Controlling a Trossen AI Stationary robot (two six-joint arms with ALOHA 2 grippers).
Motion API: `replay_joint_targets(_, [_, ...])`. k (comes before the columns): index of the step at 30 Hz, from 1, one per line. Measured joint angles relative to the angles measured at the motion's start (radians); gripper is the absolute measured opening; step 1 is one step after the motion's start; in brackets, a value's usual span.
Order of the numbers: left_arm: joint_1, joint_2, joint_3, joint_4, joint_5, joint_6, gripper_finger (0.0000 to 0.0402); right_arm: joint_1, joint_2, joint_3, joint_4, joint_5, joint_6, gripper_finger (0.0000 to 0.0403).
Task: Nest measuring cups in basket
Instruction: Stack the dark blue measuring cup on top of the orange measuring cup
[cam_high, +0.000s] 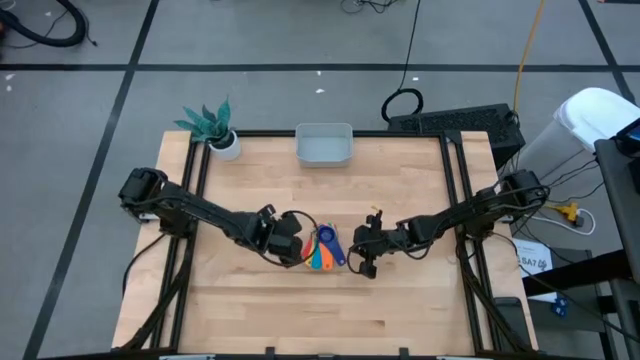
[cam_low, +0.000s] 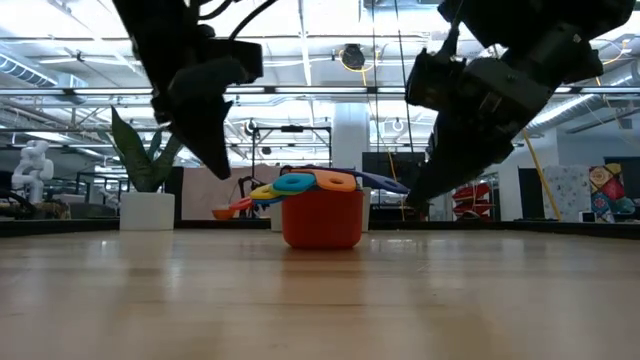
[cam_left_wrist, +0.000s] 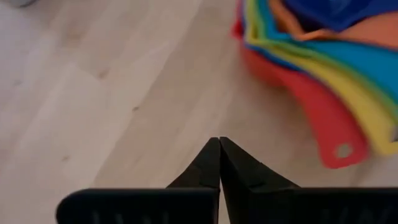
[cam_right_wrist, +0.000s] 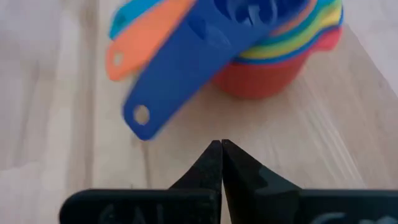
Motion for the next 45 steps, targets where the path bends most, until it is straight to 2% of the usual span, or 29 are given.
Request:
replay_joint_targets(18, [0.043,0.0,0.0,0.031,0.022,0.04,0.0004,0.005,0.009,0.0,0.098,0.0,0.026,0.0])
replay_joint_targets(26, [0.055,0.0,0.0,0.038,0.021,0.045,0.0006,0.025,0.066,0.005,0.167,-0.001,0.043,0.0])
replay_joint_targets(39, [0.063,0.0,0.0,0.051,0.021,0.059,0.0006,0.037,0.227,0.177,0.195,-0.05,0.004,0.0])
replay_joint_targets(45, [0.061,0.0,0.0,0.05,0.021,0.057,0.0005,0.037,0.241,0.21,0.196,-0.054,-0.016,0.0])
